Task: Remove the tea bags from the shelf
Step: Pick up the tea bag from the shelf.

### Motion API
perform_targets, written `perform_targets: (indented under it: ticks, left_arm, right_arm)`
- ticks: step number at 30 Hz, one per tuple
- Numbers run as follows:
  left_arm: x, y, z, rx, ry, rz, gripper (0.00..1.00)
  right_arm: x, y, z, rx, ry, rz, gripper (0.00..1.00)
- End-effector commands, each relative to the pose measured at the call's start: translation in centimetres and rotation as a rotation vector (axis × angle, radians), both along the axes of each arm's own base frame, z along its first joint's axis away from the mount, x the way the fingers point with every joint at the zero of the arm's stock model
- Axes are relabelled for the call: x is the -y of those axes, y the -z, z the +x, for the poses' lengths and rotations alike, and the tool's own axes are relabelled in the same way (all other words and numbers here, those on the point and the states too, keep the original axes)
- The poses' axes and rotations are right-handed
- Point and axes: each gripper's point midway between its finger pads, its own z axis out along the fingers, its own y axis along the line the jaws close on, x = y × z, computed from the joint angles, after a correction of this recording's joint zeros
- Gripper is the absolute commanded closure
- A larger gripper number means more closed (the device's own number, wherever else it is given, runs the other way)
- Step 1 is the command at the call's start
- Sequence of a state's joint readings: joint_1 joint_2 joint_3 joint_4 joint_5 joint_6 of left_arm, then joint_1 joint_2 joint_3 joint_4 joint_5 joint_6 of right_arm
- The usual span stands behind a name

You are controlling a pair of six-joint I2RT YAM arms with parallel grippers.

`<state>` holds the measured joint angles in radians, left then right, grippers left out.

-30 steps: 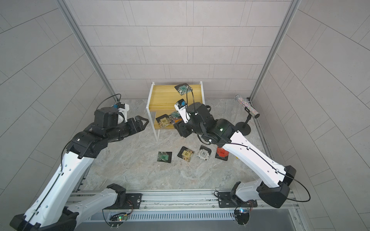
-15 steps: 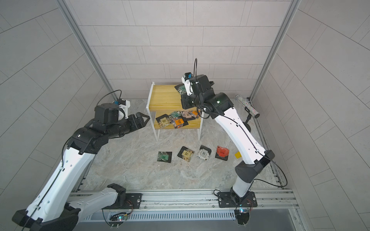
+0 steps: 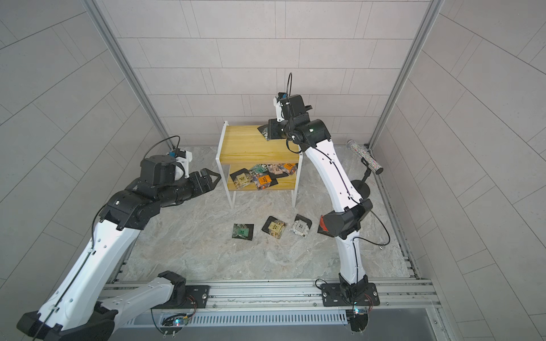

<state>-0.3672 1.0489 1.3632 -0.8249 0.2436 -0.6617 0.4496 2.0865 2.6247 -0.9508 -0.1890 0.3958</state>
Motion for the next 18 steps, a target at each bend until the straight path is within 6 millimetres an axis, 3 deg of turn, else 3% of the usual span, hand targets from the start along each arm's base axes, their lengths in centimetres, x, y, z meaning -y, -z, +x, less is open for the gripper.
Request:
perform_targets:
  ticks: [1,10,18]
  left_arm:
    - [-0.1,0.3,-0.4,0.002,0.002,0.008,0.18]
    - [-0.3,1.0,-0.4,-0.008,-0.006,0.022,0.18]
    - [-0.1,1.4,-0.1,-0.017,-0.005,0.015,0.18]
  right_arm:
    - [-0.1,0.3,0.5,-0.024,0.006,0.032,1.0]
    - [-0.7,2.7,1.3,-0.078,-0.002,0.027,1.0]
    - [-1.4,4.3,-0.2,-0.145,-0.043,-0.007,1.0]
